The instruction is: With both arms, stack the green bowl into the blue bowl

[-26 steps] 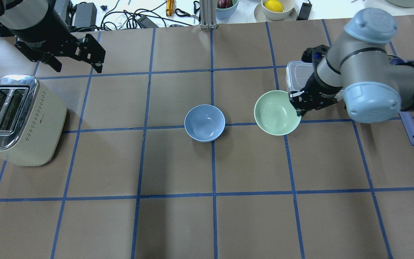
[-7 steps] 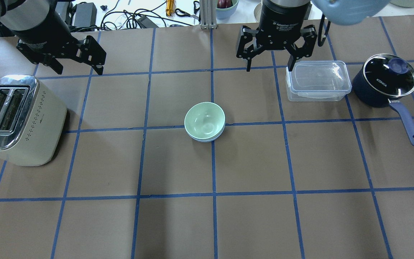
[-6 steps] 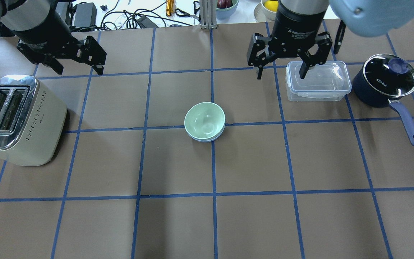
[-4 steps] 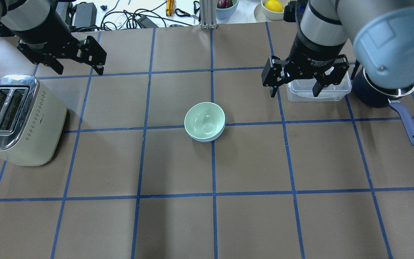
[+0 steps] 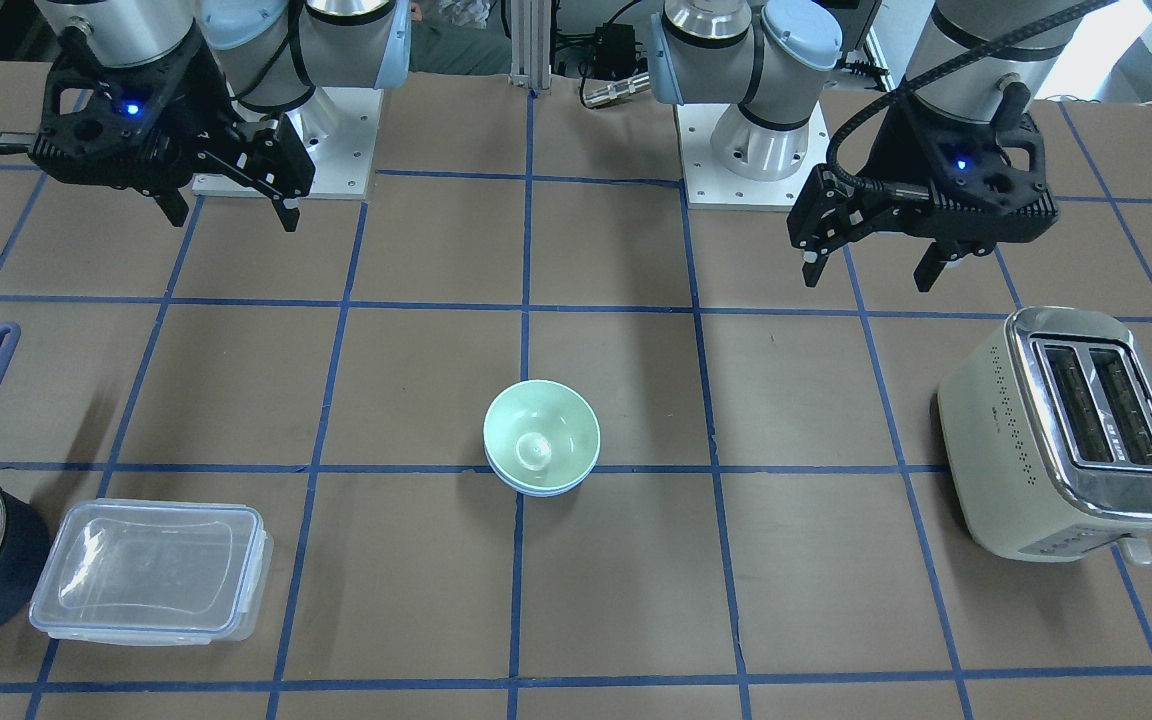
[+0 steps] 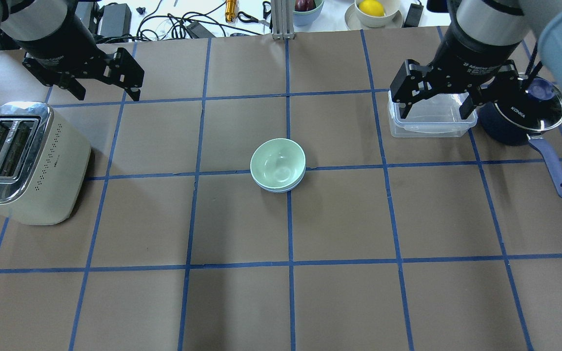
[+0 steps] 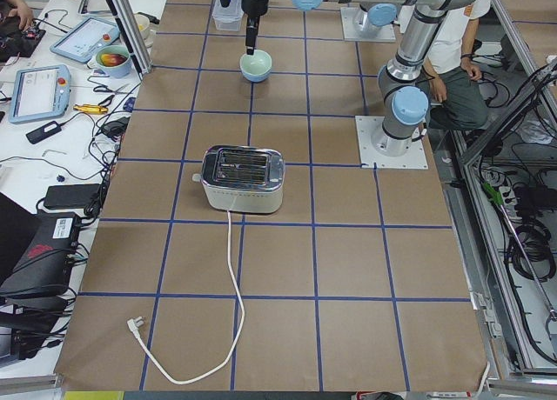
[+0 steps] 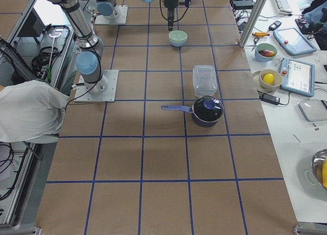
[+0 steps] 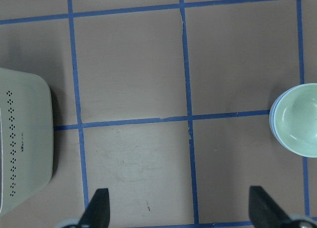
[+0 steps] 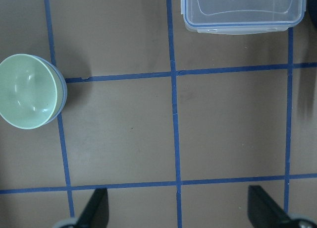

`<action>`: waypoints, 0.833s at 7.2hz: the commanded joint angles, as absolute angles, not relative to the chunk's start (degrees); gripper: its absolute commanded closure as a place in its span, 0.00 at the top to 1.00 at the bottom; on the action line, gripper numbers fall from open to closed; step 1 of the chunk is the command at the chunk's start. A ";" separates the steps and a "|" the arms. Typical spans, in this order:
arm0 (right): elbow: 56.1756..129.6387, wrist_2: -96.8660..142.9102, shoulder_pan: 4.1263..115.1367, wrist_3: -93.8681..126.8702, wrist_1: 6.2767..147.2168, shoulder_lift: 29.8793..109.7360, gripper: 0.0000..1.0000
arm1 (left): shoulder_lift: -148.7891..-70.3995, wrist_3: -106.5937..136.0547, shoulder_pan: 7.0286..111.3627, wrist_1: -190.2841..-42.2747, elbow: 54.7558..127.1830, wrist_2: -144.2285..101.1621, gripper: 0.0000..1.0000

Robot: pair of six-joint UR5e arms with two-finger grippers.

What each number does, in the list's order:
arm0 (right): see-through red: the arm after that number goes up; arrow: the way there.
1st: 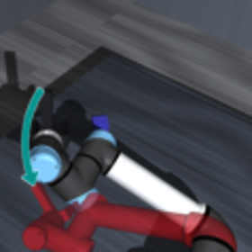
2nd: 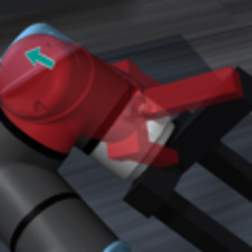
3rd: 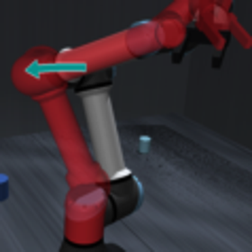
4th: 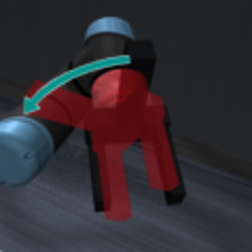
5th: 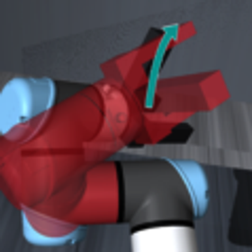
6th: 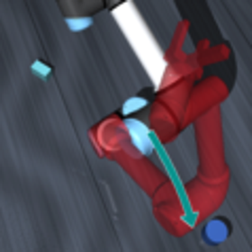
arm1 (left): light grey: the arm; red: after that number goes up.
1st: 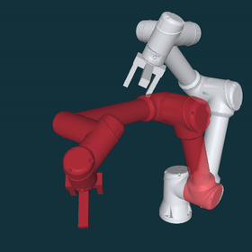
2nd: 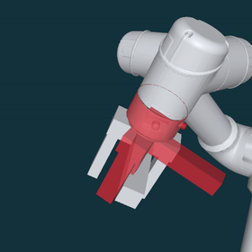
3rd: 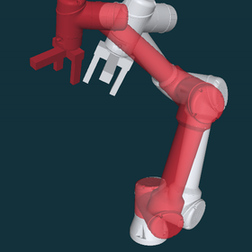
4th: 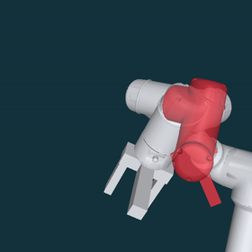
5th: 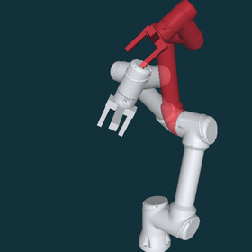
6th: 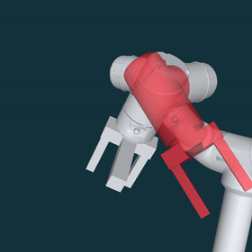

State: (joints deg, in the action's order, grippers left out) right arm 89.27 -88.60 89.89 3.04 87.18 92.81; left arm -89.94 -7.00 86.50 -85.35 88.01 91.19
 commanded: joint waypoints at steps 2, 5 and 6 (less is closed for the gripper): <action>85.54 -88.59 89.56 3.34 86.14 90.01 1.00 | -89.91 -7.03 86.48 -85.34 88.07 91.14 1.00; 83.67 -88.51 89.65 3.34 84.46 88.59 1.00 | -90.00 -7.03 86.57 -85.34 88.07 91.14 1.00; 83.85 -88.51 89.65 2.73 84.11 88.77 1.00 | -90.00 -6.94 86.57 -85.34 87.98 91.14 1.00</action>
